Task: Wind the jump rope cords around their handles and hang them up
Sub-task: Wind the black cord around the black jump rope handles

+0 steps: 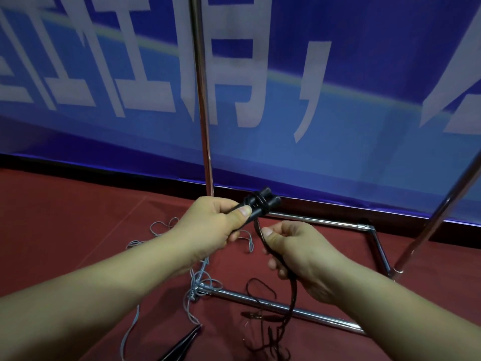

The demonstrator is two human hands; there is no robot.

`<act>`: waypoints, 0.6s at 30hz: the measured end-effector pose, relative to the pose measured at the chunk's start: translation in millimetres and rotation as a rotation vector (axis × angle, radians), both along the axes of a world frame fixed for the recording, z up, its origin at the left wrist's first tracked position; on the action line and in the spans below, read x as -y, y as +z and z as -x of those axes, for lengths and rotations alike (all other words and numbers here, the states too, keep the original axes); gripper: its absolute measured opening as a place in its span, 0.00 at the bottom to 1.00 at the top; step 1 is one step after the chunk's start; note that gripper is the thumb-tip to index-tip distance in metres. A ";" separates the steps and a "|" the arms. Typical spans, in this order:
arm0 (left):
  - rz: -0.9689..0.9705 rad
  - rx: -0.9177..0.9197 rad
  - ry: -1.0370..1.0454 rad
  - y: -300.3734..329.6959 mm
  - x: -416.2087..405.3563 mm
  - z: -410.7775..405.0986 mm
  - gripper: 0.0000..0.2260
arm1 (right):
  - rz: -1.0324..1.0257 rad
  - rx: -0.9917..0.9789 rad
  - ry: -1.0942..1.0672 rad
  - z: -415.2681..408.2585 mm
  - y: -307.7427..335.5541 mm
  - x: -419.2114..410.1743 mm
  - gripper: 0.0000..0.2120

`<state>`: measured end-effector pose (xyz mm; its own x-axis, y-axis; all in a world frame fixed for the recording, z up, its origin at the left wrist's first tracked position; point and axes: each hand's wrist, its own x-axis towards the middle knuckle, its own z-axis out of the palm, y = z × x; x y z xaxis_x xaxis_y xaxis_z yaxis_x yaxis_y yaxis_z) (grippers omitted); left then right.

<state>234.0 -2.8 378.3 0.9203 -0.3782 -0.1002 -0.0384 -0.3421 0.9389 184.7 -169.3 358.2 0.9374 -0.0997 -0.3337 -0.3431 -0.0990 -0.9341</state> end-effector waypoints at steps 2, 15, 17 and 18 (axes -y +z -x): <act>-0.051 0.040 0.032 -4.5 -1.6 -5.2 0.16 | -0.034 -0.012 0.027 3.9 3.1 -4.6 0.10; -0.761 0.388 0.122 -22.3 -17.9 -23.9 0.12 | -0.129 -0.164 0.101 11.4 7.5 -8.8 0.10; -0.799 0.382 0.111 -22.9 -18.0 -25.5 0.11 | -0.096 -0.150 0.126 12.9 9.1 -7.5 0.10; -0.815 0.382 0.109 -23.9 -18.3 -26.5 0.11 | -0.083 -0.147 0.134 13.5 10.1 -6.4 0.09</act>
